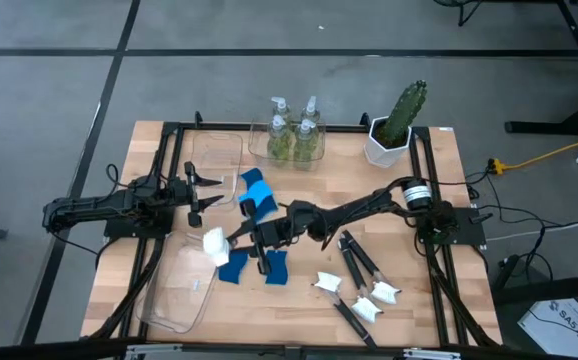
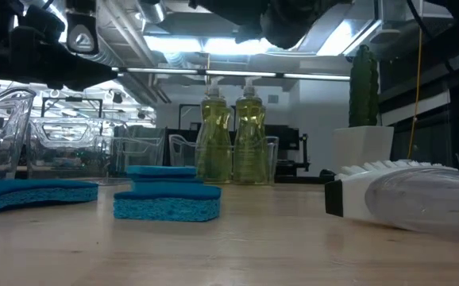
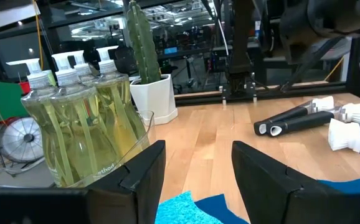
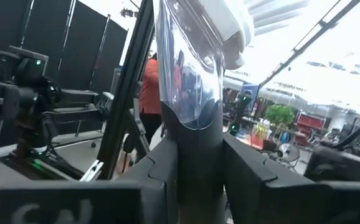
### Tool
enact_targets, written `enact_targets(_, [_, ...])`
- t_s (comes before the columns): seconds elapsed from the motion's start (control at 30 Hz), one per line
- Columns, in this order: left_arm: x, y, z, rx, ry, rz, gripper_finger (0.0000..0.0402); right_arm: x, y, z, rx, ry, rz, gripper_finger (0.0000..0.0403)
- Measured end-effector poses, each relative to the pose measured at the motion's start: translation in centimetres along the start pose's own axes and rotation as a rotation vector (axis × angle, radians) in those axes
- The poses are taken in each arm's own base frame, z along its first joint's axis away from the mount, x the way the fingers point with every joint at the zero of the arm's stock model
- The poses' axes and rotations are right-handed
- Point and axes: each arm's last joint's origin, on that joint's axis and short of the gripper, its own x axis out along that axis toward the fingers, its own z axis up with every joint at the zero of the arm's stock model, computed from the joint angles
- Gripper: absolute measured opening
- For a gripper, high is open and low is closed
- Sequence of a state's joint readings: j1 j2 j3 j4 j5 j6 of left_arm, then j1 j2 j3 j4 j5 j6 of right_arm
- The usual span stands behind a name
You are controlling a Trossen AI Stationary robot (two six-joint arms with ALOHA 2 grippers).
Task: Pick & Place Kitchen Sink Supplies
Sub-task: Put the black dish brush into the bottom left transparent bin
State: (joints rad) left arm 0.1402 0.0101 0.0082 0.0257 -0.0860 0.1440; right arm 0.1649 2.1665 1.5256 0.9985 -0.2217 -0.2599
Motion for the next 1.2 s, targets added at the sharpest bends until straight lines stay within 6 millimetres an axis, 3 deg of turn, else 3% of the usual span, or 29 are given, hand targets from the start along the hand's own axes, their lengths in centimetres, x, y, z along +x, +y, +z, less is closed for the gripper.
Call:
enact_targets(0.4, [0.0, 0.0, 0.0, 0.000, 0.000, 0.000, 0.0180, 0.1, 0.6, 0.0, 0.113, -0.002, 0.087, 0.0096])
enact_targets(0.63, [0.0, 0.1, 0.5, 0.040, -0.047, 0.005, 0.0179, -0.8, -3.0, -0.9, 0.133, 0.020, 0.035, 0.0096])
enact_targets(0.87, [-0.2, 0.0, 1.7, -0.191, -0.178, -0.087, 0.0178, -2.4, -7.7, -2.0, 0.203, 0.042, -0.011, 0.0097])
enact_targets(1.2, [0.0, -0.3, 1.4, -0.279, -0.140, -0.172, 0.0179, -2.9, -9.0, -2.4, 0.083, 0.088, -0.121, 0.0097])
